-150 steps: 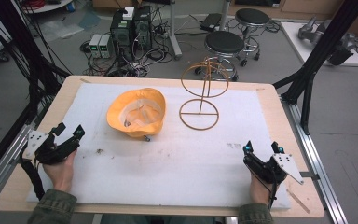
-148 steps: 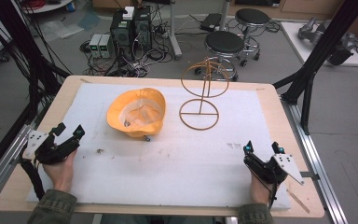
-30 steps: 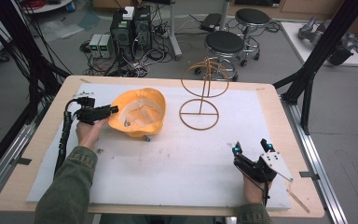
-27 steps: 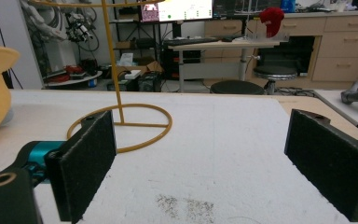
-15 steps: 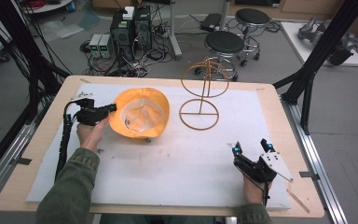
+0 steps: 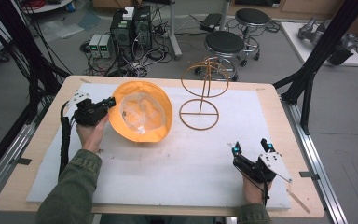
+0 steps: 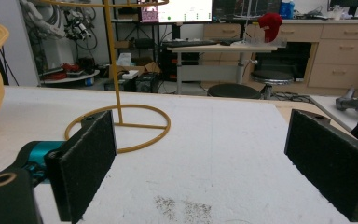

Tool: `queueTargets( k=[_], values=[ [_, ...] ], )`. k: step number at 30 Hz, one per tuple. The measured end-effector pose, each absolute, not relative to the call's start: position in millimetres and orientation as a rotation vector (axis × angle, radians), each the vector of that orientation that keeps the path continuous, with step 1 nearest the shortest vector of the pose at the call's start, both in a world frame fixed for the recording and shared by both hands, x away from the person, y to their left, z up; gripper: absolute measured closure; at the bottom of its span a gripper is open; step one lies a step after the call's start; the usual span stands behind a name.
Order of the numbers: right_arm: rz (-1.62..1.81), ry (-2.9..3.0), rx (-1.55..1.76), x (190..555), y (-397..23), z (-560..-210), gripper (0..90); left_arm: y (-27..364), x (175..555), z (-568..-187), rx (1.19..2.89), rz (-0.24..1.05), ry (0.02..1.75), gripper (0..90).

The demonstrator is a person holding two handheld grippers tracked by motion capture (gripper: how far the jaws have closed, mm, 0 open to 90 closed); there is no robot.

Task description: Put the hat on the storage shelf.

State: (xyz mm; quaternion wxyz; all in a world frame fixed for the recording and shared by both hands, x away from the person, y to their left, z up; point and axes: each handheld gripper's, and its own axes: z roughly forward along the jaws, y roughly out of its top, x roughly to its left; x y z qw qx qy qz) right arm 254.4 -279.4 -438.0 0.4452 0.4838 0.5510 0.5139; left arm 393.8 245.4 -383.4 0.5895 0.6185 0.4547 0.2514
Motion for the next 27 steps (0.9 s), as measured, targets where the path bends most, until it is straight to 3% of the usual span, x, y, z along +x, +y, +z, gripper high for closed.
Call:
queueTargets(
  k=[10, 19, 23, 27],
  values=[
    [1.273, 1.365, 1.2, 254.2, -278.5, -438.1, 7.8, 247.0, 378.9, -363.7, 1.331, 0.675, 0.933, 86.9],
    [1.276, 1.354, 1.202, 253.3, -278.6, -437.4, 7.8, 228.1, 370.1, -320.2, 1.303, 0.801, 0.798, 86.9],
    [1.283, 1.336, 1.195, 252.0, -278.8, -436.4, 7.8, 215.9, 364.4, -304.1, 1.268, 0.927, 0.769, 86.8],
    [1.312, 1.316, 1.197, 249.9, -279.9, -435.5, 7.8, 206.8, 363.2, -292.0, 1.249, 0.951, 0.742, 86.8]
  ],
)
